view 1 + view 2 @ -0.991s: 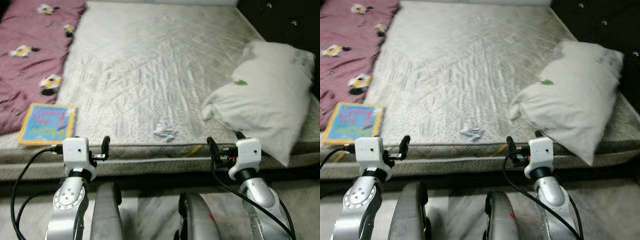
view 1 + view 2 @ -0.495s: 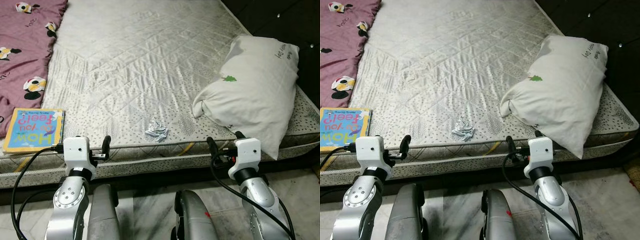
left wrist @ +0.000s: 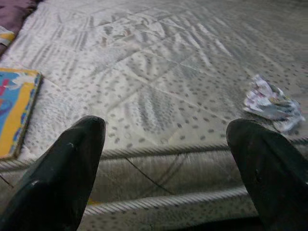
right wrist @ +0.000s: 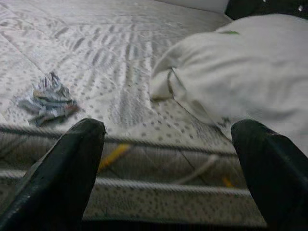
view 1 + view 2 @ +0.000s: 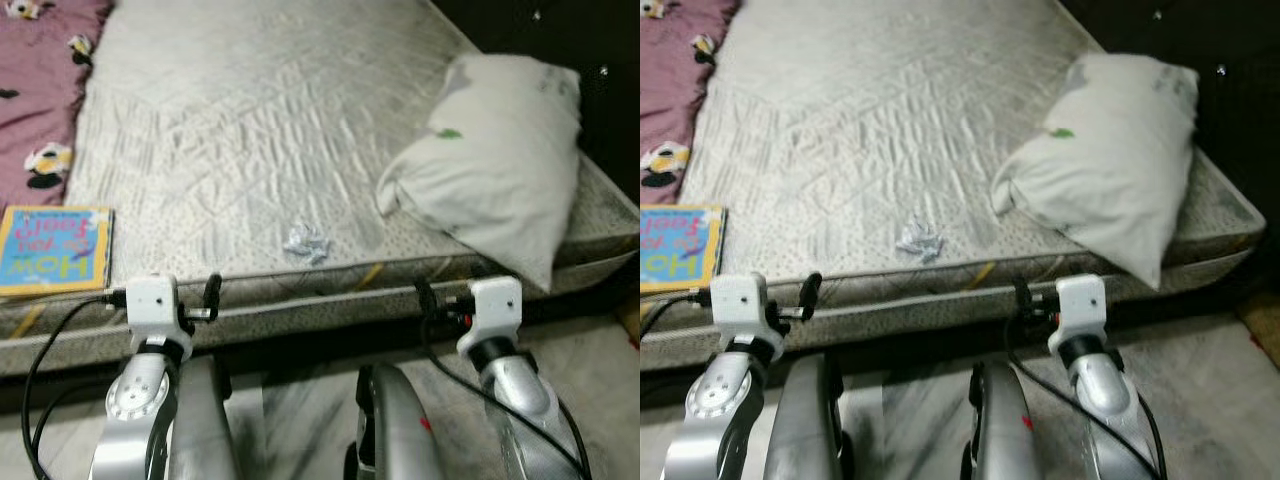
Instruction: Clean up the room
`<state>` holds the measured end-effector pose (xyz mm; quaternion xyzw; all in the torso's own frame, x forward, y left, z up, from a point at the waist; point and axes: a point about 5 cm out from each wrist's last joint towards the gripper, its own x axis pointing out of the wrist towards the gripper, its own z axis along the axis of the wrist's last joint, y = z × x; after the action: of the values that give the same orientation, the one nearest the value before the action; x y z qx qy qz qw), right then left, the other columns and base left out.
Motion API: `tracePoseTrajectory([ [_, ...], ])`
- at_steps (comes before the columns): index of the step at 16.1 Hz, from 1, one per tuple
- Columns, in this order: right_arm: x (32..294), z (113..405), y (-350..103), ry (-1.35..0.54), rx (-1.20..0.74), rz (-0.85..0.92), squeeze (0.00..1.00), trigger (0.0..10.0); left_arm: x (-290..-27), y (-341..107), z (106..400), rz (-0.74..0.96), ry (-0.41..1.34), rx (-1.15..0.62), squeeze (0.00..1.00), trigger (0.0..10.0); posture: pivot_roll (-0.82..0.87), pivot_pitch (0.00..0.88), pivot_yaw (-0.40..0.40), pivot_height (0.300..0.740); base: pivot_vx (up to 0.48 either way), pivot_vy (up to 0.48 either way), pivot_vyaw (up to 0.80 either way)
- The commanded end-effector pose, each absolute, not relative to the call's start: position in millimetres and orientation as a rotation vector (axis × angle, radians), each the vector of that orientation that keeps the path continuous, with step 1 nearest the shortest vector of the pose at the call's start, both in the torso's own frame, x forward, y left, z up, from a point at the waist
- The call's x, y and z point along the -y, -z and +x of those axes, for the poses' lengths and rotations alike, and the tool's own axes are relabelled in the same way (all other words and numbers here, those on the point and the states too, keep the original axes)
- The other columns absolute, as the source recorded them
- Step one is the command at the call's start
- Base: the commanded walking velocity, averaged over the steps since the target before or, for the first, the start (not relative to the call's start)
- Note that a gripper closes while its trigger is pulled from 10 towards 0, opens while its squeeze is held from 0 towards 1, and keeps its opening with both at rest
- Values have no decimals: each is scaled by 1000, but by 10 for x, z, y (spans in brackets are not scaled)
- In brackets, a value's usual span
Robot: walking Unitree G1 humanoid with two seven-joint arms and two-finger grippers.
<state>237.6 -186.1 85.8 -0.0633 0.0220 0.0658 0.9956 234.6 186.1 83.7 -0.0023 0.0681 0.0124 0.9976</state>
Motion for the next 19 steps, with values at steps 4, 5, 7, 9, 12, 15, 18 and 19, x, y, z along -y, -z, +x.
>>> tracePoseTrajectory([
  [4, 1858, 2380, -916, -147, -21, -153, 0, 10000, -1873, -880, 2330, -12, -14, -125, 0, 10000, -39, 106, -61, 531, 60, 0, 0],
  [5, 1849, 2388, -919, -157, -18, -165, 0, 10000, -1872, -883, 2336, -13, -13, -124, 0, 10000, -40, 115, -62, 531, 0, 0, 0],
  [7, 1831, 2389, -928, -175, -8, -184, 0, 10000, -1877, -884, 2339, -15, -12, -124, 0, 10000, -41, 121, -59, 531, 122, 0, 800],
  [9, 1840, 2391, -928, -166, -12, -163, 0, 10000, -1888, -890, 2338, -15, -11, -125, 0, 10000, -39, 121, -60, 531, 247, 0, 400],
  [12, 1849, 2391, -929, -161, -13, -156, 0, 10000, -1888, -875, 2318, -15, -7, -132, 0, 10000, -42, 125, -61, 531, 273, 0, 0],
  [15, 1850, 2400, -931, -166, -11, -160, 0, 10000, -1861, -878, 2323, -23, 0, -128, 0, 10000, -42, 123, -63, 531, 337, 0, 0],
  [18, 1845, 2399, -934, -172, -11, -168, 0, 10000, -1868, -871, 2326, -20, -8, -132, 0, 10000, -42, 122, -65, 531, 279, 0, 0],
  [19, 1833, 2396, -934, -187, -9, -177, 0, 10000, -1877, -883, 2330, 1, -30, -120, 0, 10000, -41, 122, -65, 531, 0, 0, 0],
])
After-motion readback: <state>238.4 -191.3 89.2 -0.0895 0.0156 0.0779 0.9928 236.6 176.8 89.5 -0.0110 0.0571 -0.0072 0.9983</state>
